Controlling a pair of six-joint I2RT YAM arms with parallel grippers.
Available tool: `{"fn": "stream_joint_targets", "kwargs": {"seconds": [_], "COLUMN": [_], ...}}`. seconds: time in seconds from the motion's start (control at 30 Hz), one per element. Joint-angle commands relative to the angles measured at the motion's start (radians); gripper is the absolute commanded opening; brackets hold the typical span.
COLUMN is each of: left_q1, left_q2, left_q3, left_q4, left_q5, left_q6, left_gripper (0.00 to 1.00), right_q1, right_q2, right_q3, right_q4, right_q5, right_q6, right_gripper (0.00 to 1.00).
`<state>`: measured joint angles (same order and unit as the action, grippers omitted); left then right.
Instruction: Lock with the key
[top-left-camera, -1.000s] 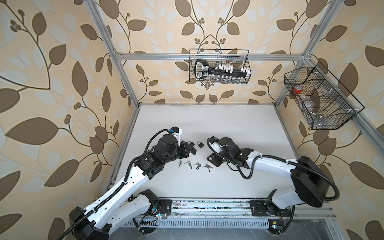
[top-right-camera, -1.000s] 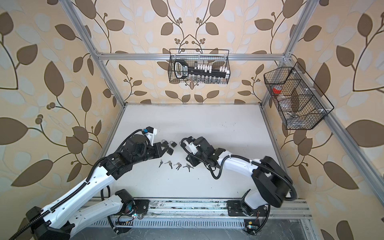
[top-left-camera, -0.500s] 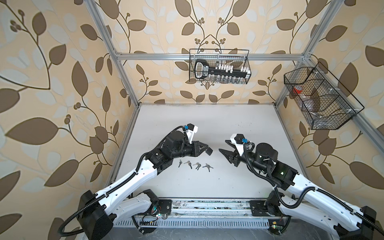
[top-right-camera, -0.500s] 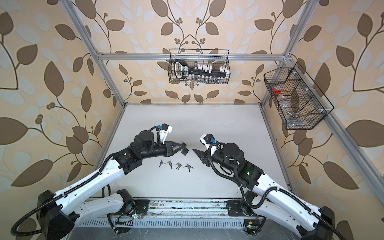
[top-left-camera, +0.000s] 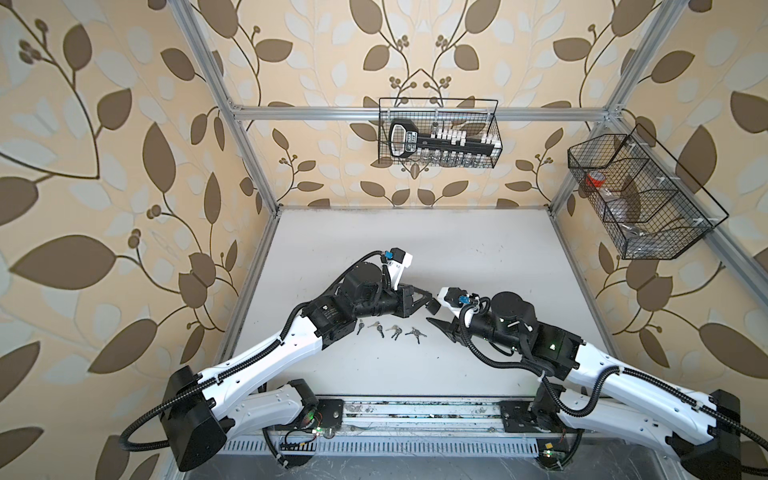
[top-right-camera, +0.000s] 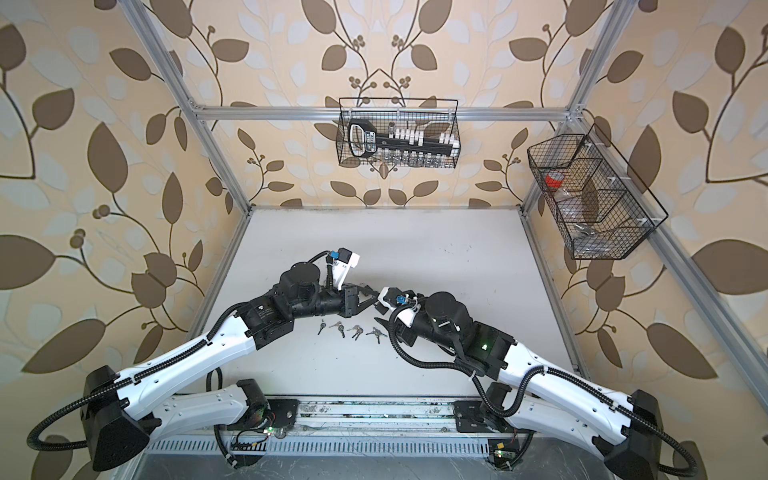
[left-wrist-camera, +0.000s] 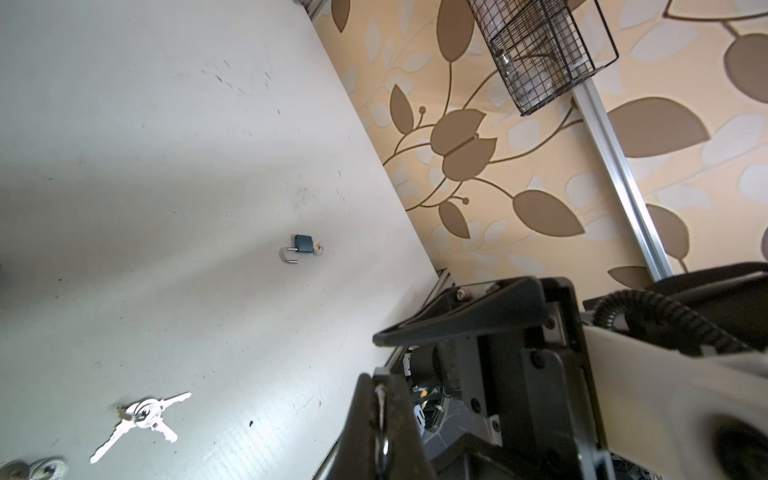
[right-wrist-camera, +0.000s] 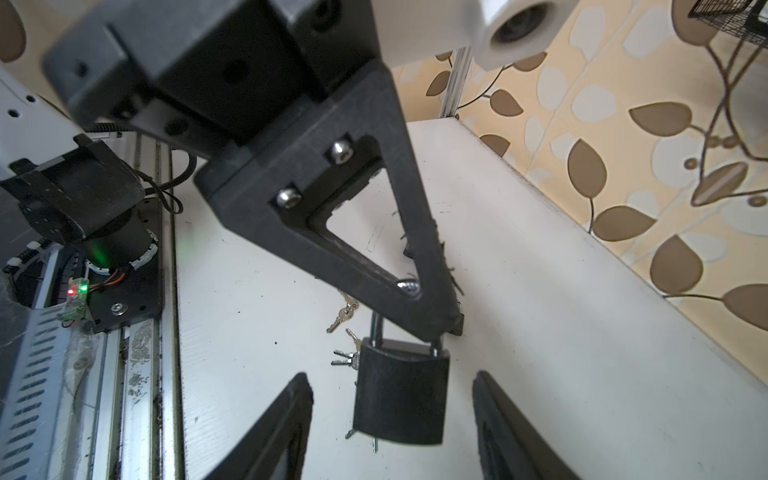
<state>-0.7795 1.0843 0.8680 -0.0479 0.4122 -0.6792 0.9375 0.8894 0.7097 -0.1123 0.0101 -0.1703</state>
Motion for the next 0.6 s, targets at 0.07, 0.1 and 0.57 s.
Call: {"fn": "stream_joint_targets", "kwargs": {"seconds": [0.07,0.1,0.57], "left_q1": [-0.005,-0.005,-0.005], "left_q2": [-0.021,-0.023,-0.034], "left_q3": [0.043,0.042,0.037], "left_q4": [0.045,0.045,0.024], "left_q5": [-0.018,-0.019,-0.033], "left_q6": [0.024,0.024,0.022], "left_gripper": [0.00,0.00,0.00], "right_q1": [0.021,0.023,0.035], "right_q2": [0.041,0.048,0.034], "right_q3": [0.045,0.046,0.028], "right_q4": [0.016,0.022,0.066], "right_q5": [0.100,0.101,0.106], "right_q6": [-0.008,-0.002,0.013], "right_gripper": [0.61,0.59,0.48]}}
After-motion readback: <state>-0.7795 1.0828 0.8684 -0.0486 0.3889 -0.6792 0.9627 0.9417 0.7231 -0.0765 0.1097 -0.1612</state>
